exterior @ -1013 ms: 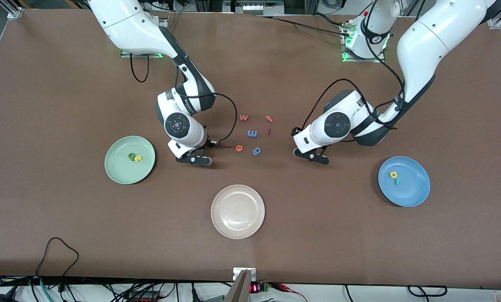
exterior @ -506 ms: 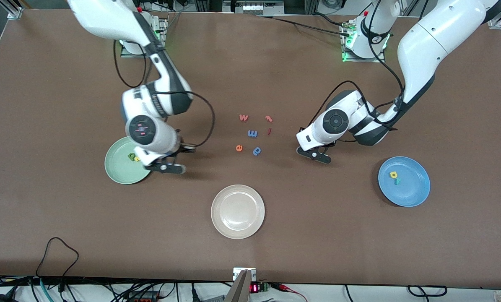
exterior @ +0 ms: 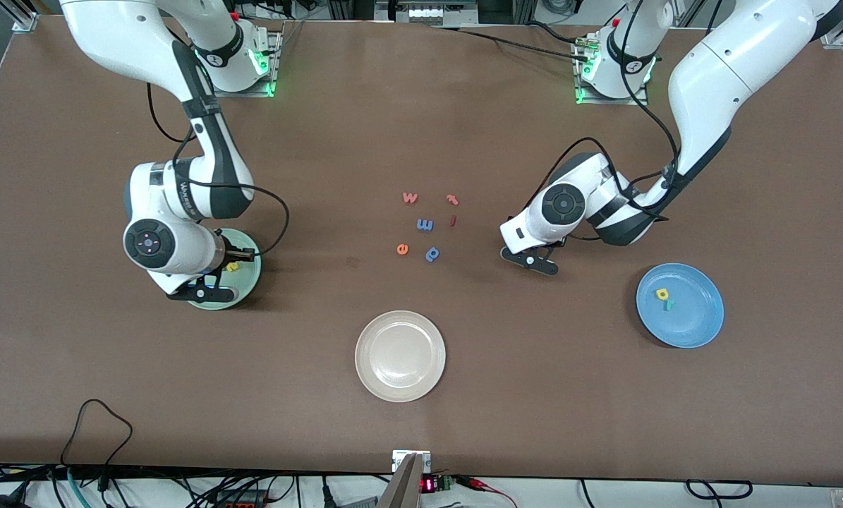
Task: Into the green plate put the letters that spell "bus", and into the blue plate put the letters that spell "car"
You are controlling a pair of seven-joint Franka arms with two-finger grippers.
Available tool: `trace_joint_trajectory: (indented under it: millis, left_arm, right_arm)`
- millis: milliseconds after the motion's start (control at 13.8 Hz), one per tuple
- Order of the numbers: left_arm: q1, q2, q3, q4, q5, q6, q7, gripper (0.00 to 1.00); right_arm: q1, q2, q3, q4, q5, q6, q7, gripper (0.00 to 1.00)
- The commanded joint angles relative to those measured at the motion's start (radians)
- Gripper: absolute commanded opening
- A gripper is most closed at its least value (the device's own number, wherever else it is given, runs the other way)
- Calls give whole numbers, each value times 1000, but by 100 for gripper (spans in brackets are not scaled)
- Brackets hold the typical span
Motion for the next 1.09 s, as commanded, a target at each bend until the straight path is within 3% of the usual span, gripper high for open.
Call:
trace_joint_trajectory:
  millis: [0,217,362,651,723,796,868,1013]
  left_arm:
    - [-13,-3,6,-9,23,19,-40,47]
    - [-30,-1,8,-9,23,27,-60,47]
    - [-31,0,21,-9,25,28,-60,35]
    - [-31,17,41,-9,25,62,-57,25]
    - [-30,12,40,-7,25,56,-54,19]
    - [-27,5,38,-3,25,40,-54,16]
    - [-21,-12,34,5,25,1,-51,16]
    - [-11,-56,24,51,25,-123,-40,17]
  right_arm:
    - [-14,-22,10,-47,-4,43,-20,16]
    - [-14,1,11,-73,9,108,-19,16]
    - [-13,22,14,-72,23,129,-14,16]
    - [-5,71,17,-69,28,164,-6,18]
    - [-6,71,17,-67,28,166,-6,31]
    - [-6,71,17,-63,31,162,4,72]
    - [-5,68,17,-58,63,154,18,100]
    - [-2,20,17,-32,100,99,32,100]
